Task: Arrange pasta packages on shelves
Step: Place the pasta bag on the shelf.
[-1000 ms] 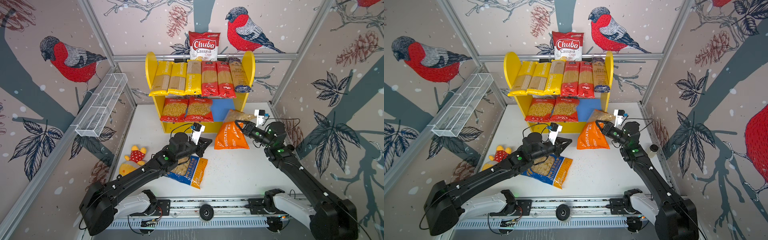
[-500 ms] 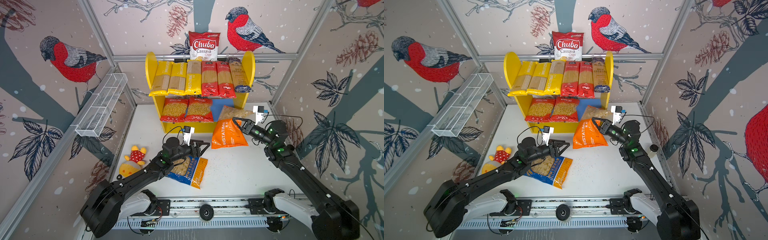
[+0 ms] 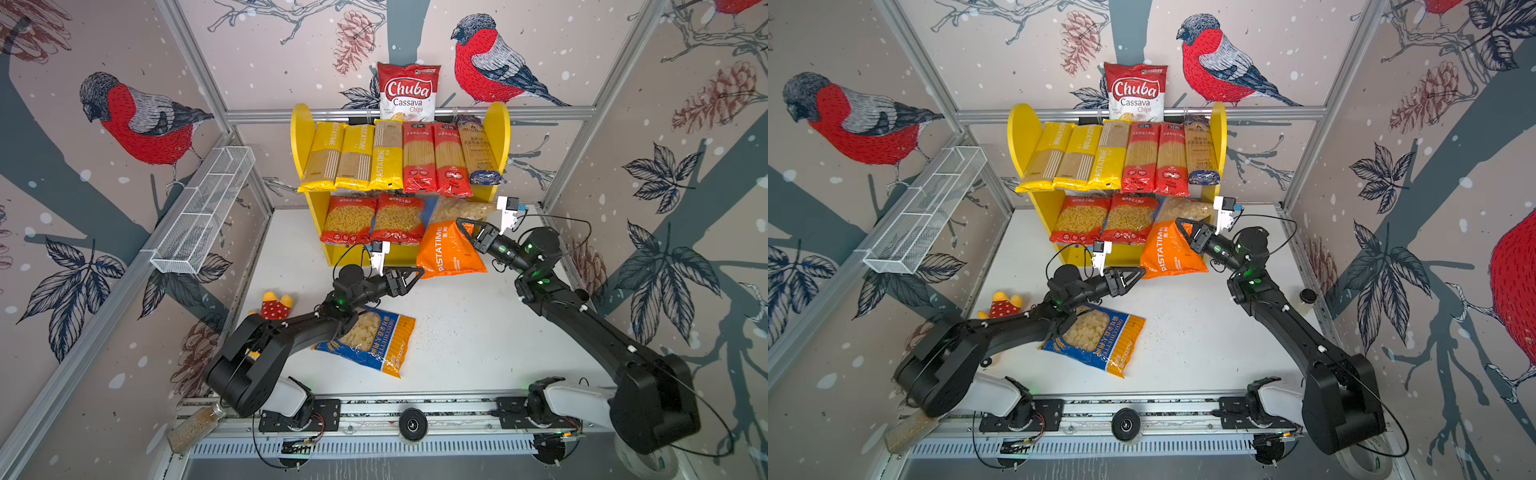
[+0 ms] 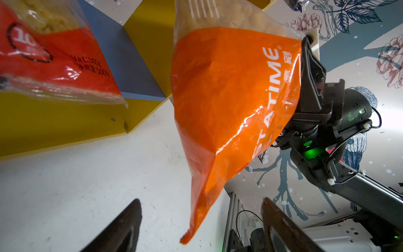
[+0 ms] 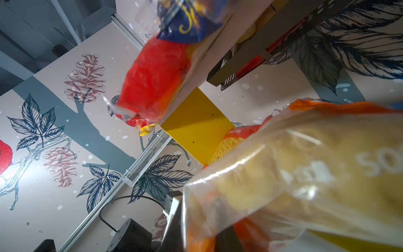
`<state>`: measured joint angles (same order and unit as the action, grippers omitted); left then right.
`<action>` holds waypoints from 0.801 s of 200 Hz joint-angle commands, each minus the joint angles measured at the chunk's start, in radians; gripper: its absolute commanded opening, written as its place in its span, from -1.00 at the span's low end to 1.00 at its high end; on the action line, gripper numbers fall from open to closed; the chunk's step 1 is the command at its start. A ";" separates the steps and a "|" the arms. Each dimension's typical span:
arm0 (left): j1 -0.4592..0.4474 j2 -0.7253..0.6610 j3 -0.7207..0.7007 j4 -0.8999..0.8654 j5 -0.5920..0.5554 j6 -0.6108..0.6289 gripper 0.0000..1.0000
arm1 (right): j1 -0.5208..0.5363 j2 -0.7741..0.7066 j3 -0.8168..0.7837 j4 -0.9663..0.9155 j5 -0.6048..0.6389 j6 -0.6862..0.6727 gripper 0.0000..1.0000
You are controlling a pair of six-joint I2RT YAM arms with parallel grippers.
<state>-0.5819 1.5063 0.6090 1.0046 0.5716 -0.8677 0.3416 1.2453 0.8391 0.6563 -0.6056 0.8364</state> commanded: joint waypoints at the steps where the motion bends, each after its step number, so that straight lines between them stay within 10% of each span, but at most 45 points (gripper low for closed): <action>1: 0.005 0.064 0.054 0.163 0.049 -0.041 0.60 | -0.006 0.043 0.029 0.203 0.010 -0.010 -1.00; 160: 0.067 0.223 0.277 0.100 0.058 0.014 -1.00 | -0.034 0.254 0.165 0.230 0.063 -0.106 -1.00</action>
<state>-0.5282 1.7279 0.8467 1.0805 0.6323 -0.9035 0.3115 1.4879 0.9806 0.7628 -0.5758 0.7666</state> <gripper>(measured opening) 0.048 0.198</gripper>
